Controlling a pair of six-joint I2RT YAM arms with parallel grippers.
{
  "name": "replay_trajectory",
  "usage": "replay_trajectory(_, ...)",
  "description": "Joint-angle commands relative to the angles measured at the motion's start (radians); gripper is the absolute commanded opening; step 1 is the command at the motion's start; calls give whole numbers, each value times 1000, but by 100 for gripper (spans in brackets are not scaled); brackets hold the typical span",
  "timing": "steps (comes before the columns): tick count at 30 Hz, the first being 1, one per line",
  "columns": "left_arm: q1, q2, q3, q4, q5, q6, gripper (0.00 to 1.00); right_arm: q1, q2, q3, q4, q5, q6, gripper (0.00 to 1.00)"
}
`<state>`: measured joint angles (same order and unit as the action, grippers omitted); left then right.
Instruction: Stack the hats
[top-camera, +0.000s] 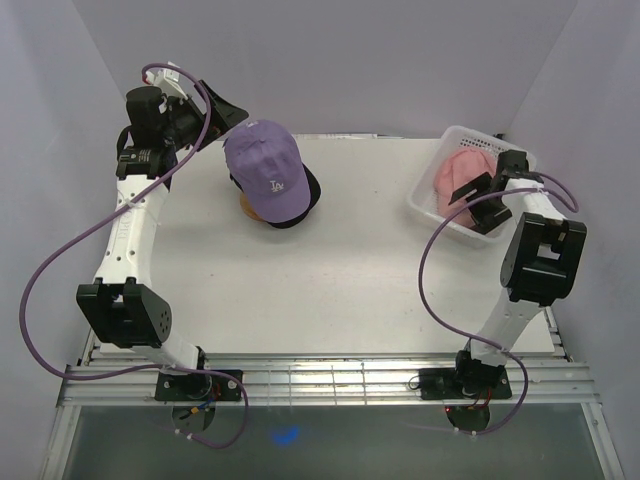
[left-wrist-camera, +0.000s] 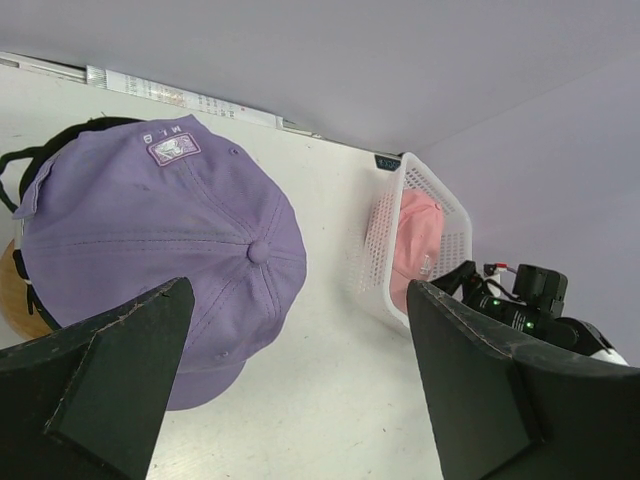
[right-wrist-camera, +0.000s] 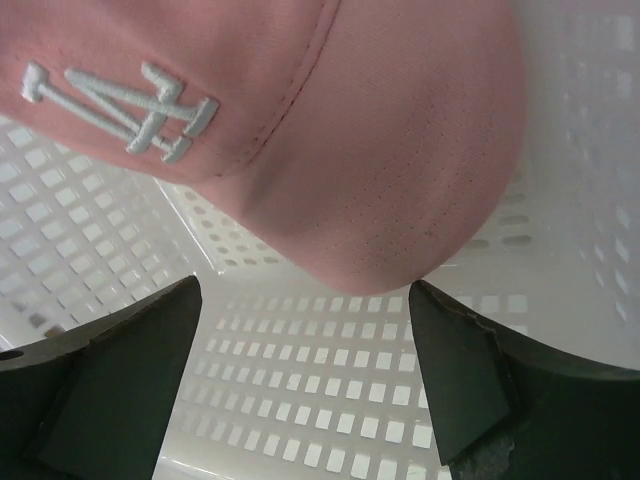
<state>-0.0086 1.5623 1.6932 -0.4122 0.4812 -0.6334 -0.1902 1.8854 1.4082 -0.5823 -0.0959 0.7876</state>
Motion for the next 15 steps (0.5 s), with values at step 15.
replay_trajectory(15, -4, -39, 40, -20, -23, 6, 98, -26, -117, -133, 70, 19, 58, 89)
